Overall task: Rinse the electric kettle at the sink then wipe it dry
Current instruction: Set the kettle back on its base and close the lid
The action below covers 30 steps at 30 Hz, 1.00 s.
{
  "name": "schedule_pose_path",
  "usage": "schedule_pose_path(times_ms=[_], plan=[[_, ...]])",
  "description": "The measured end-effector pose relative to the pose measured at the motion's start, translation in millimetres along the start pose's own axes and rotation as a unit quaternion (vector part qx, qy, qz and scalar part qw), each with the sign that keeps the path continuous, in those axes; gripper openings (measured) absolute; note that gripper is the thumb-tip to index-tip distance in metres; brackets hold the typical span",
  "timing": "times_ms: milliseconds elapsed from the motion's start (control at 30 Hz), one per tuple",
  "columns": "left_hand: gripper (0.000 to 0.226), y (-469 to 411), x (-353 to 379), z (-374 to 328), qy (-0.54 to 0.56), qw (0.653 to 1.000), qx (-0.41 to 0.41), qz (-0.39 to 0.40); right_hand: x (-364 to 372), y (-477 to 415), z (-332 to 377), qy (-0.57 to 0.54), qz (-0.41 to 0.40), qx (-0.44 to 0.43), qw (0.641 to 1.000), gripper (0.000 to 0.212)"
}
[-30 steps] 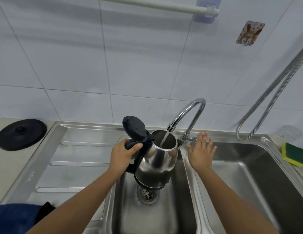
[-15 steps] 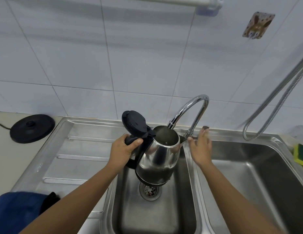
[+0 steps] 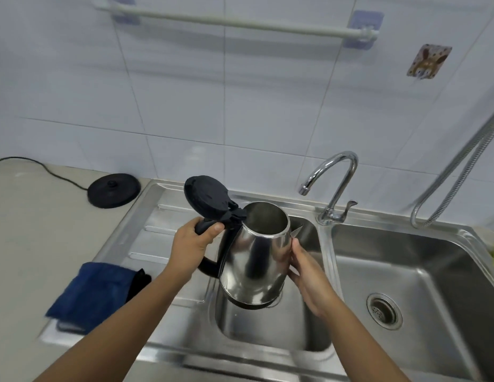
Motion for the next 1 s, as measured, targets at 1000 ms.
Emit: schedule_pose_path(times_ms=[1000], plan=[[0.045,-88,-436,51,0.018,0.995,0.018,-0.094,455,-50,-9,0.042,0.048,-0.081,0.995,0.042]])
Point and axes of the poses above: each hand's wrist, its own y-axis away from the middle knuckle, its own x-axis out of the palm, z = x × y, the point moved 3 cm from there along -y, towards the middle knuckle, and after that the axes turned 4 degrees about -x, right-handed, at the moved point
